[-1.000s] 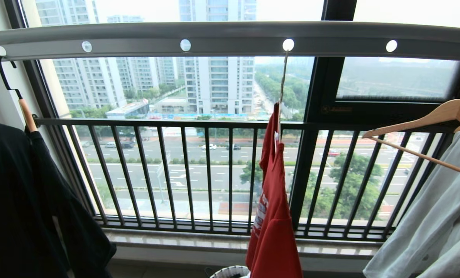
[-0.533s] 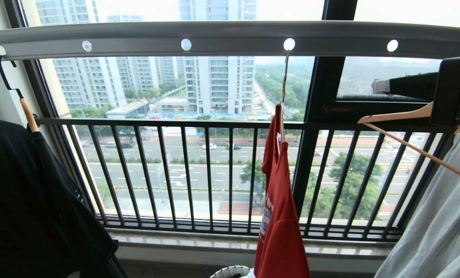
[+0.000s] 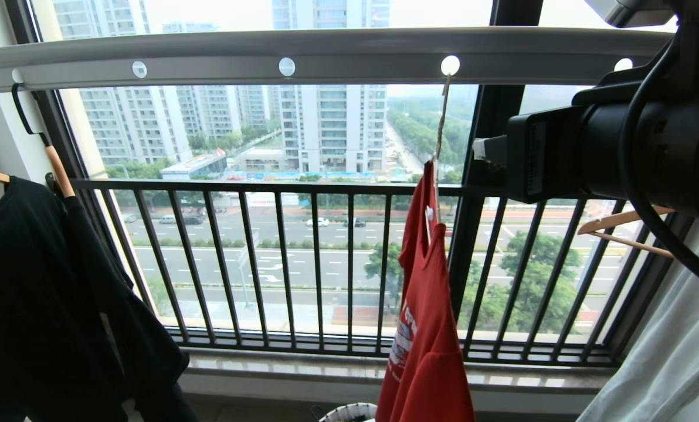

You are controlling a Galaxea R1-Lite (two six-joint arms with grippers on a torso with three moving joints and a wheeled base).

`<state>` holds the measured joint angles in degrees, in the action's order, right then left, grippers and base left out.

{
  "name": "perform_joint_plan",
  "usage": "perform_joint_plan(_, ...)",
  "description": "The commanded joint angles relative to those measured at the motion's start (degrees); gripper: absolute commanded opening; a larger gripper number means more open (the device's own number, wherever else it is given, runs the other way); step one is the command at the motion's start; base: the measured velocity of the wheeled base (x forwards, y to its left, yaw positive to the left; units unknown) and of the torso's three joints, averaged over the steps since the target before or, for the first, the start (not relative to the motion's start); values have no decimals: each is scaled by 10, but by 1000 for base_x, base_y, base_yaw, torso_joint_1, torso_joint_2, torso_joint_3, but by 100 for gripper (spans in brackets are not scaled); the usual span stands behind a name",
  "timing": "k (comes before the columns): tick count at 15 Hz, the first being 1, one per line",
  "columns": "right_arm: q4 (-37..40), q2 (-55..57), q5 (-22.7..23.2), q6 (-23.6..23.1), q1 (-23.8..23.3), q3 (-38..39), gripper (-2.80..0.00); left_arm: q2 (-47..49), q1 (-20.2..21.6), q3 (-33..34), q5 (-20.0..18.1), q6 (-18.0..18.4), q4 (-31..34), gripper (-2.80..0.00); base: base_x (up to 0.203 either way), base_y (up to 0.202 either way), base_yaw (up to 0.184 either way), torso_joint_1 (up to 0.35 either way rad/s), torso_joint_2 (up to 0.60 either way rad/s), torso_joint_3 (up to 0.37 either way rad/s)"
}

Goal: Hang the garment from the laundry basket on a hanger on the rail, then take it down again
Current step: Take the clothes off the clothes rack

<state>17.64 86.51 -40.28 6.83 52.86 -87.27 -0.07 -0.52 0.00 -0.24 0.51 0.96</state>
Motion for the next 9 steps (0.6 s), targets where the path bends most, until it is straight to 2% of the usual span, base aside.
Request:
perform_joint_plan(1, -4, 32, -5, 4, 15, -12, 0, 1, 0, 0, 0, 0, 0, -280, 0, 0, 0, 0, 0, 0)
perform_joint_plan(5, -34, 75, -7, 20, 24, -23, 0, 1, 0, 0, 0, 0, 0, -280, 0, 0, 0, 0, 0, 0)
perform_joint_plan(9, -71, 103, -13, 21, -24, -30, 0, 1, 0, 0, 0, 0, 0, -280, 0, 0, 0, 0, 0, 0)
